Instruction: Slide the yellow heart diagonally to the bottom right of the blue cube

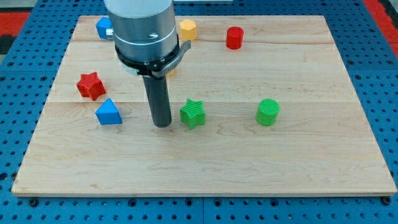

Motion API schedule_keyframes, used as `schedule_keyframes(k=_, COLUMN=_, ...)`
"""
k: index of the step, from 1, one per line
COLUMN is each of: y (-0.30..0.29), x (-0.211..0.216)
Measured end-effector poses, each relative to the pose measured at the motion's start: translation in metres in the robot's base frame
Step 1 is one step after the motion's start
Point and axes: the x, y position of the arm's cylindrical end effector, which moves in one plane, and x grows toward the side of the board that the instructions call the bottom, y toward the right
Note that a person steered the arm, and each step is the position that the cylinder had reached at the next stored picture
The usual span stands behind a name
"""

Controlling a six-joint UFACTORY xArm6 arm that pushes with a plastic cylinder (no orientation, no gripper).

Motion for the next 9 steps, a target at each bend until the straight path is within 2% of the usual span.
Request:
schedule_keyframes(k=4, y=0.013, x=-0.104)
schedule_keyframes(k=6, y=0.002, x=-0.141)
schedule_keyframes(k=7, y=0.028, x=-0.156)
schedule_keyframes(k=9, y=-0.05, x=-0.178)
